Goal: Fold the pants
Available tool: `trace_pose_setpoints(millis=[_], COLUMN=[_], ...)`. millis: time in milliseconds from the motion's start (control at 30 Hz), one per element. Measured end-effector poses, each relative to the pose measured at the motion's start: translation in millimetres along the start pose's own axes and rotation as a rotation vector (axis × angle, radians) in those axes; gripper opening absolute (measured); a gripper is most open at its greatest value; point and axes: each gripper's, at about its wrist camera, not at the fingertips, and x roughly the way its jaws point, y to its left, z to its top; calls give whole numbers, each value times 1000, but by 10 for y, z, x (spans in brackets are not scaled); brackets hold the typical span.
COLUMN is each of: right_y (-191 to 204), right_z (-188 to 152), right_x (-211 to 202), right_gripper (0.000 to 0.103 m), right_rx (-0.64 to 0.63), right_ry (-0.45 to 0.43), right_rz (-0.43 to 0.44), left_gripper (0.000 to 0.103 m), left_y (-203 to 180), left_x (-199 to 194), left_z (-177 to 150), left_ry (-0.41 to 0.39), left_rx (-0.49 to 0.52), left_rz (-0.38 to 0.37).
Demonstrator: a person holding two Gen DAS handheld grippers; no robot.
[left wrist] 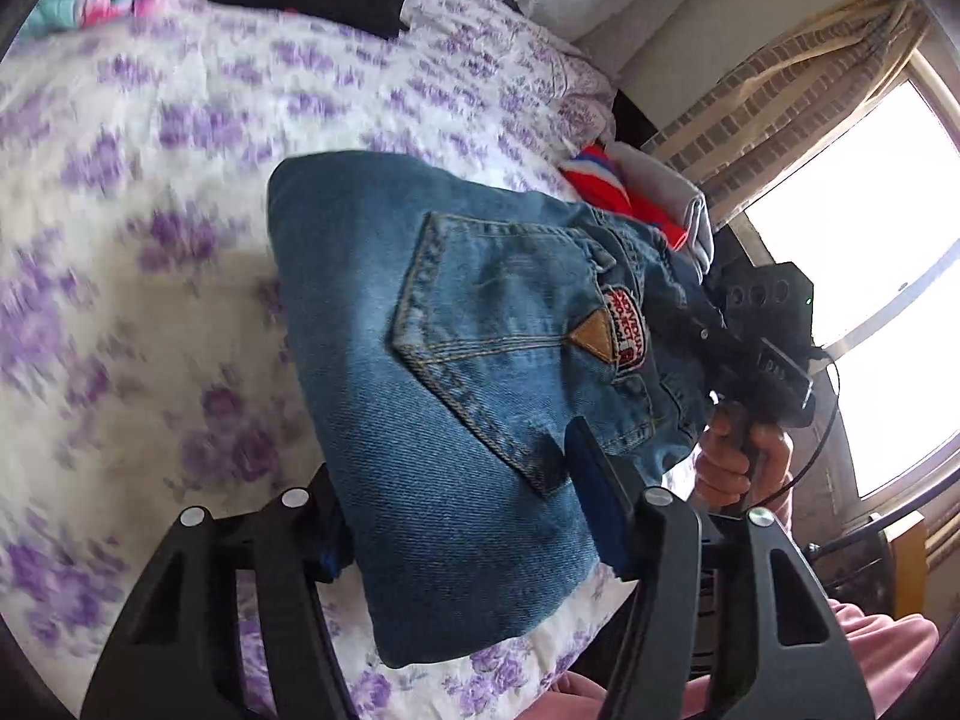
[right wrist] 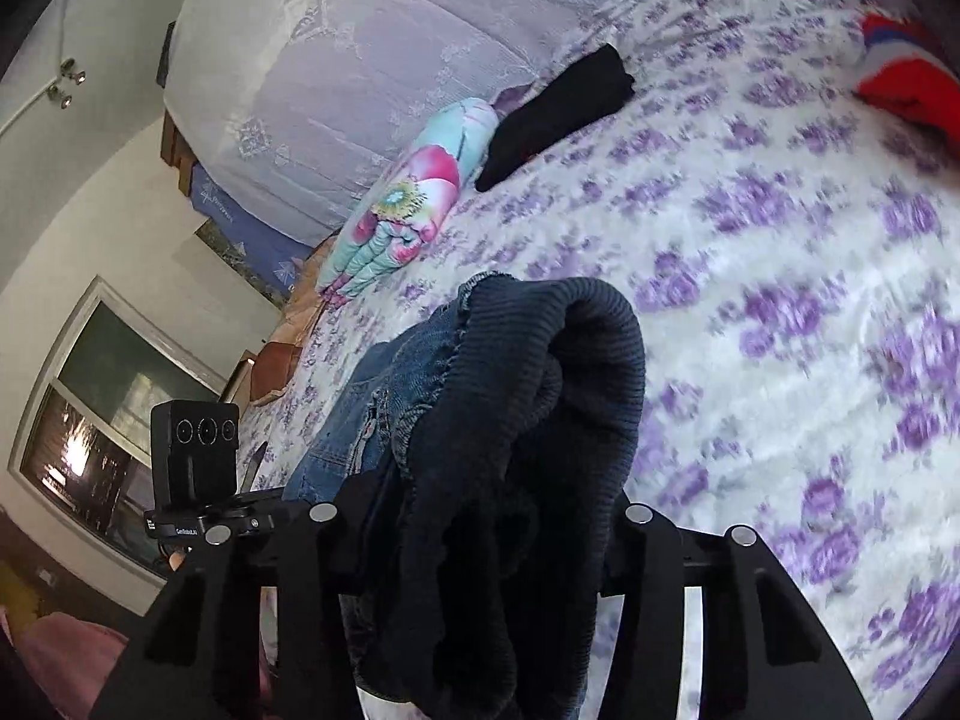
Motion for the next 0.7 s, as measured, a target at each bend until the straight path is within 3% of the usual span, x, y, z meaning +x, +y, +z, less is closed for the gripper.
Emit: trace_pose_setpoints(millis=[233,367,467,500,533,567,600,700], right_y=[408,194,-335,-520,-682,-721,-706,-572], right_z=[1226,1876,1912,1837,1740,1727,1749,1708], right_x=[448,1155,1874,2088,2215,2159,2106,1989], right_gripper=[50,51,54,57,57,59,62,67], right_rx=[-123,-127,-38,-8,12,24,34,-25], right_ry=[-45,-1,86,120,103,45,44,32], right_rz=[78,106,62,11,-1,68,84,-35], left_gripper=[60,66,66,74,76,76,76,77], left_y=[152,621,1267,1471,1587,1492,1410,1328], left_x=[-535,-338,189,356,422,393,376,329], left_z=[921,1398,1513,1488,1439,1459,1467,1398], left_ry=[-210,-221,-136,-94,-110,-115,-111,-124], left_rx=[88,68,-34,-85,-96,-40,-8,16], left_rz=[129,198,218,228,196,224,251,300])
